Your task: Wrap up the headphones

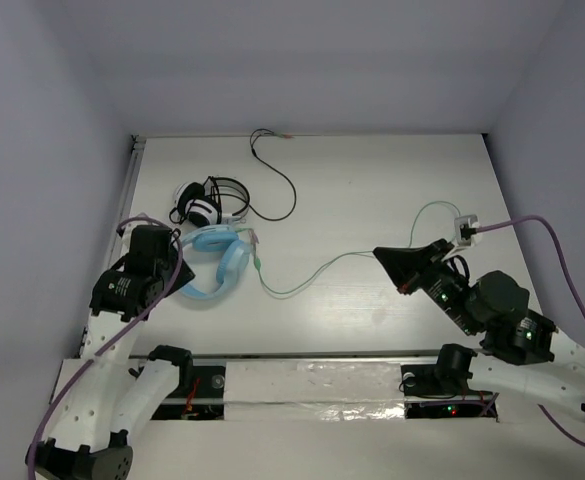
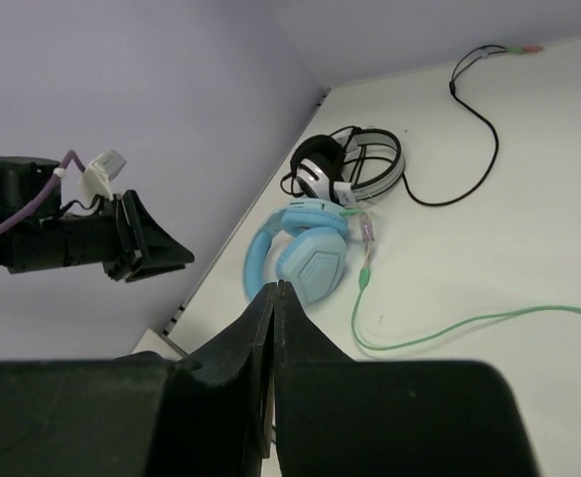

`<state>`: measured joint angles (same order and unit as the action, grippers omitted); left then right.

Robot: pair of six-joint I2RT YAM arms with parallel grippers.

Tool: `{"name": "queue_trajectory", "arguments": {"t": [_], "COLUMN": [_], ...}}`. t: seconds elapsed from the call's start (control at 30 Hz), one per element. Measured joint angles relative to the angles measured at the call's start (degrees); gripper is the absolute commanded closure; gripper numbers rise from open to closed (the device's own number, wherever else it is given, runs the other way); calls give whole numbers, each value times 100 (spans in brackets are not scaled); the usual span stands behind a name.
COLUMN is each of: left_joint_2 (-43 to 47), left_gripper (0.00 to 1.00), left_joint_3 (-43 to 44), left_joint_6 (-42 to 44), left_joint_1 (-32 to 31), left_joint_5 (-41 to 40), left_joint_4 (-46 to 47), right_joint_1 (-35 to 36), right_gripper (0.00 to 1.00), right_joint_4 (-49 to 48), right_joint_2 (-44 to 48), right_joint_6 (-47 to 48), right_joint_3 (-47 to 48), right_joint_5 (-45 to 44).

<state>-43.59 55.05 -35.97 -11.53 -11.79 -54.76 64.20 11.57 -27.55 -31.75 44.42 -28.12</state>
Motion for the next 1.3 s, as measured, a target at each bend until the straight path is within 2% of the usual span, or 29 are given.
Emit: {"name": "queue_trajectory", "arguments": {"t": [0.03, 0.07, 0.1, 0.13, 0.2, 0.37, 0.57, 0.8, 1.1, 1.3], "left_joint_2": [7, 22, 39, 48, 26, -542, -1534, -1976, -2671, -2514], "left_gripper": [35, 26, 20, 14, 11, 16, 22, 23, 30, 37], "left_joint_3": [-70, -157, -258, -354, -525, -802, -1102, -1237, -1742, -2164], "left_joint_6": [-83, -153, -262, -358, -518, -901, -1320, -1370, -1414, -1585], "left_joint_1": [0, 0, 0, 0, 0, 0, 131, 573, 678, 811], "left_joint_5": [-7, -9, 35, 68, 109, 122, -149, -348, -273, -284], "left_joint_4": [-85, -140, -175, -205, -221, -9, 802, 1362, 2238, 2645], "right_joint_1": [0, 0, 0, 0, 0, 0, 0, 0, 0, 0], "right_gripper": [93, 89, 81, 77, 74, 73, 73, 73, 74, 74], "right_joint_4": [-22, -52, -76, -118, -195, -310, -433, -479, -520, -551], "right_joint_2": [-9, -26, -52, -79, -149, -214, -201, -197, -225, -356], "right_joint_6": [-2, -2, -4, -9, 13, 83, 144, 201, 249, 304], "right_joint_3": [-48, -103, -153, -201, -275, -330, -391, -422, -501, -505], "right_joint_5": [0, 2, 13, 26, 74, 195, 380, 529, 616, 645]}}
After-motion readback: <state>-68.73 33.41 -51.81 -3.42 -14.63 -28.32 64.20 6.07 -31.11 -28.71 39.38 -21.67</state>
